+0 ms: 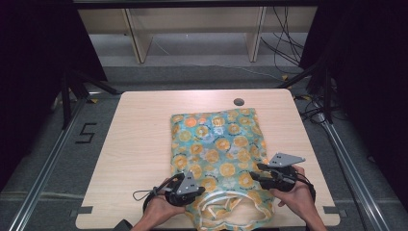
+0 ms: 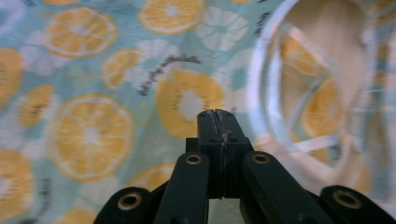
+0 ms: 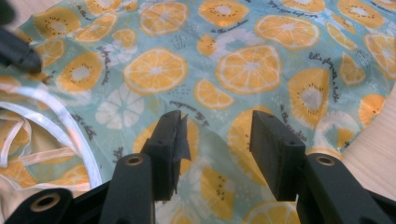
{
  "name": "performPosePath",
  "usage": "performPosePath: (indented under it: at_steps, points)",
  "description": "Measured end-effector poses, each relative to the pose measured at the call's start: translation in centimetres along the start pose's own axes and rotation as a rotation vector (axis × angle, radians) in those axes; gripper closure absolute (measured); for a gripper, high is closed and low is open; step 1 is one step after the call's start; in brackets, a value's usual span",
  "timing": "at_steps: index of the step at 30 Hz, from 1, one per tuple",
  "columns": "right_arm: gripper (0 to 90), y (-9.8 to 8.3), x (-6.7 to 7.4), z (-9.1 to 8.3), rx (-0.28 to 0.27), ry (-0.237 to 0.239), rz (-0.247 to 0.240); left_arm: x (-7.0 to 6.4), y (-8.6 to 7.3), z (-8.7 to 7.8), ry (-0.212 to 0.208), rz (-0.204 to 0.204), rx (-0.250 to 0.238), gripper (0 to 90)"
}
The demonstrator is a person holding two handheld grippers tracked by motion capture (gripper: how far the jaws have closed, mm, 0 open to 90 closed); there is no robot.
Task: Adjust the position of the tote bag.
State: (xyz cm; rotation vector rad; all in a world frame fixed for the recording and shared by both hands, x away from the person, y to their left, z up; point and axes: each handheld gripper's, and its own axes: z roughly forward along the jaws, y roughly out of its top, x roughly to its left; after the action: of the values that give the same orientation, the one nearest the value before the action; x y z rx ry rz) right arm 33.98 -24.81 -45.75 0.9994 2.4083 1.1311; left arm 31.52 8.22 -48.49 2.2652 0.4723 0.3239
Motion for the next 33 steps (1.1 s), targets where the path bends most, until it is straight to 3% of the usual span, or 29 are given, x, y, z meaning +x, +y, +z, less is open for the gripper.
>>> performPosePath:
  at_steps: [2,4,5,6,8,12,13,15,16,17,18,19,20,23,27,28,31,33]
  points:
    - [55.0,-0.1,-0.1,0.0,-0.001,-0.006,-0.004,0.5,0.0,-0.2,0.022,-0.015,-0.018,89.5]
    - [55.0,-0.1,0.0,-0.2,0.004,-0.008,0.007,0.9,0.0,-0.6,-0.008,-0.068,-0.051,89.2]
    - [55.0,-0.1,0.0,-0.2,0.004,-0.008,0.007,1.0,0.1,-1.0,-0.02,-0.07,-0.057,89.2]
    - [55.0,-0.2,0.1,-0.3,0.001,-0.008,0.011,0.7,0.2,-1.2,-0.044,-0.118,-0.08,81.0]
    - [55.0,-0.3,0.0,-0.3,-0.003,0.006,-0.003,-0.1,0.3,-1.9,-0.077,-0.162,-0.079,70.0]
    - [55.0,-0.4,0.1,-0.3,0.006,-0.003,0.016,-1.1,0.4,-1.5,-0.096,-0.171,-0.037,51.3]
    - [54.9,-0.4,0.1,-0.3,-0.001,0.0,0.006,-1.5,0.5,-1.2,-0.083,-0.159,-0.009,46.0]
    - [55.0,-0.5,0.1,-0.3,-0.002,-0.005,0.004,-1.5,0.6,-0.6,-0.06,-0.12,0.029,43.9]
    - [54.8,-0.5,0.2,-0.3,-0.001,0.011,0.007,-1.4,1.0,0.0,-0.024,-0.107,0.022,39.4]
    - [54.7,-0.6,0.4,-0.3,0.009,0.008,0.04,-1.3,1.7,0.8,0.009,-0.052,0.033,40.2]
    - [54.7,-0.6,0.4,-0.3,0.009,0.008,0.04,-1.3,1.7,0.8,0.009,-0.052,0.033,42.0]
    - [54.4,-0.6,0.1,-0.2,-0.004,-0.006,0.009,-1.2,2.1,1.2,0.007,-0.037,0.037,42.0]
    - [54.3,-0.6,0.2,-0.3,0.003,0.002,0.016,-1.5,2.7,2.0,-0.023,-0.021,0.039,44.3]
    - [54.2,-0.5,0.1,-0.4,-0.005,-0.003,0.008,-1.7,3.0,2.5,-0.035,0.009,0.06,46.1]
    - [54.0,-0.6,0.0,-0.4,0.001,0.007,0.016,-1.2,3.1,3.1,-0.041,0.024,0.069,60.5]
    - [54.0,-0.6,0.0,-0.4,0.001,0.007,0.016,-1.1,3.1,3.2,-0.047,0.021,0.06,60.5]
    - [54.0,-0.6,0.1,-0.4,0.005,0.004,0.024,-0.6,3.3,3.2,-0.043,0.069,0.052,80.7]
    - [54.1,-0.5,0.0,-0.4,0.008,0.009,0.015,-0.3,3.6,3.1,-0.028,0.086,0.038,87.1]
